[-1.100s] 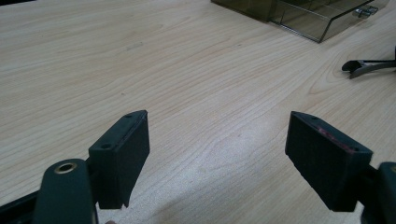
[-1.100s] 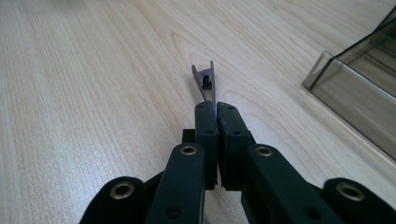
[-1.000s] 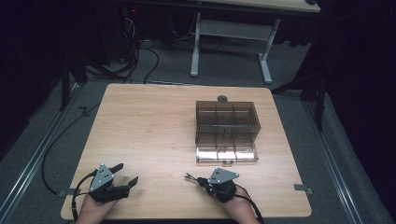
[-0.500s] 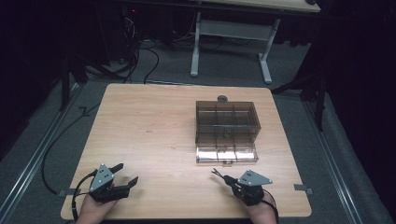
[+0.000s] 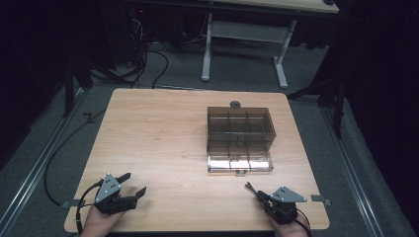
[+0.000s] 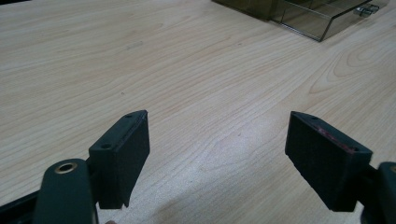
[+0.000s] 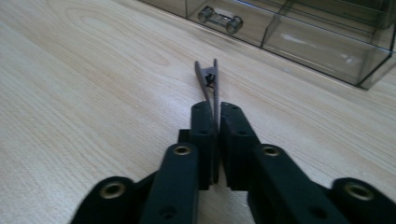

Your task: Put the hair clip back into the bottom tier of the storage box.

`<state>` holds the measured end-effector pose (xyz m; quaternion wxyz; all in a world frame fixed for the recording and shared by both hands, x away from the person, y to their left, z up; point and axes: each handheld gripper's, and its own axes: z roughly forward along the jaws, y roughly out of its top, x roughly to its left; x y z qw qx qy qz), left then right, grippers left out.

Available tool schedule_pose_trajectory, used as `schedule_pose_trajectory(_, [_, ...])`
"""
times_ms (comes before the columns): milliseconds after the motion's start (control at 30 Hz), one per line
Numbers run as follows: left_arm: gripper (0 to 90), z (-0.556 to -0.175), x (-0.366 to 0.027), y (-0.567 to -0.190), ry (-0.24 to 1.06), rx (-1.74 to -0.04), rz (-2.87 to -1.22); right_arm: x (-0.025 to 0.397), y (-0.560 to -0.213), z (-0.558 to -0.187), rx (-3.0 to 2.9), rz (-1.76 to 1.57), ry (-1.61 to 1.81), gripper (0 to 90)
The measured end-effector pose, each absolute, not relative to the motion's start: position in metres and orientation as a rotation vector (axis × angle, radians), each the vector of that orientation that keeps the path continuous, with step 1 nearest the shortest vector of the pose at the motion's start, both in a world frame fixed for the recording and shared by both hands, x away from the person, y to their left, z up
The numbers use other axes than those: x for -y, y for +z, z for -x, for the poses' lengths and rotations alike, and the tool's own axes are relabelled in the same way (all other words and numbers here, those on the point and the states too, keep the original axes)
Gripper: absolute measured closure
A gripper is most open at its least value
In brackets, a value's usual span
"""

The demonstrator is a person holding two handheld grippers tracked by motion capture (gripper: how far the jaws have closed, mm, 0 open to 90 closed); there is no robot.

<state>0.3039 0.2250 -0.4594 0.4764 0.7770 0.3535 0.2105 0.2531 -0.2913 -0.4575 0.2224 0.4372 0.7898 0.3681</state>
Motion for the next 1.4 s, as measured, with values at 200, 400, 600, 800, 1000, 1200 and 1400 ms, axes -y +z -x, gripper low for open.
schedule_pose_trajectory(200, [22.4,-0.304,-0.225,-0.459,0.514,-0.863,-1.9,0.291,-0.45,-0.255,-2.116,-1.199,1.052,82.4])
schedule_pose_trajectory(400, [22.4,-0.304,-0.225,-0.459,0.514,-0.863,-1.901,0.282,-0.449,-0.265,-2.128,-1.196,1.024,90.0])
schedule_pose_trajectory(600, [22.4,-0.304,-0.225,-0.459,0.514,-0.862,-1.901,0.277,-0.452,-0.271,-2.145,-1.189,0.983,90.0])
schedule_pose_trajectory(800, [22.4,-0.304,-0.225,-0.459,0.516,-0.862,-1.9,0.281,-0.454,-0.275,-2.137,-1.218,0.977,90.0])
schedule_pose_trajectory(1000, [22.4,-0.303,-0.225,-0.459,0.519,-0.86,-1.899,0.286,-0.452,-0.276,-2.102,-1.245,0.984,89.8])
schedule_pose_trajectory(1200, [22.3,-0.303,-0.225,-0.459,0.521,-0.862,-1.894,0.291,-0.453,-0.277,-2.086,-1.326,0.95,81.1])
schedule_pose_trajectory(1400, [22.3,-0.302,-0.225,-0.459,0.52,-0.85,-1.894,0.29,-0.449,-0.281,-2.123,-1.354,0.866,79.3])
